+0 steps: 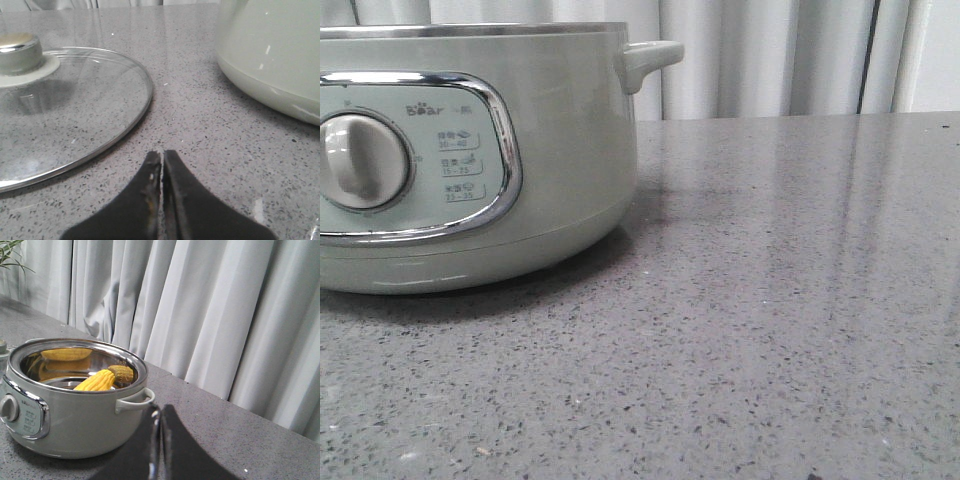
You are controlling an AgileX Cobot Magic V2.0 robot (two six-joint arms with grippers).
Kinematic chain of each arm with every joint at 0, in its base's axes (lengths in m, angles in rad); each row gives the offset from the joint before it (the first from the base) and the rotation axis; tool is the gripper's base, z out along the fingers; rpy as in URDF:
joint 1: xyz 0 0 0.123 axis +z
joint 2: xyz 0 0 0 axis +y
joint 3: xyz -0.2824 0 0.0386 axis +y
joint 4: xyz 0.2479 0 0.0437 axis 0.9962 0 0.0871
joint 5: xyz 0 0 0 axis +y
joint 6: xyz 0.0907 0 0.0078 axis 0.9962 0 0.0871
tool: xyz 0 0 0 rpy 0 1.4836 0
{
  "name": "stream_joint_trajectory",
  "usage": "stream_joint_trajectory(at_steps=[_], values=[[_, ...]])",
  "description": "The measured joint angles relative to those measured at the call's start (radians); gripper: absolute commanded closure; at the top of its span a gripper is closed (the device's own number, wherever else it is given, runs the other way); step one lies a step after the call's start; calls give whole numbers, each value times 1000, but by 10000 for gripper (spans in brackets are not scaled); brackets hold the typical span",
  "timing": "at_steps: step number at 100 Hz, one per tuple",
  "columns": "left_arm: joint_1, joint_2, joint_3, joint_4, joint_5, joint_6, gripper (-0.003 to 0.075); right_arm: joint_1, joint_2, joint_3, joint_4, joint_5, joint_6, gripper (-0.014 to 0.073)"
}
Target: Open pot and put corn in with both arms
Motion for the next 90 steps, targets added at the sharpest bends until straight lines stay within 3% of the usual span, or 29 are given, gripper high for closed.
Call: stream_joint_trajectory(at_steps=[71, 90], values=[[1, 0, 0, 0, 0, 0, 741, 0, 0, 2, 0, 0, -2, 638], [1, 0, 0, 0, 0, 0, 741, -50, -20, 40, 0, 86, -2, 638]])
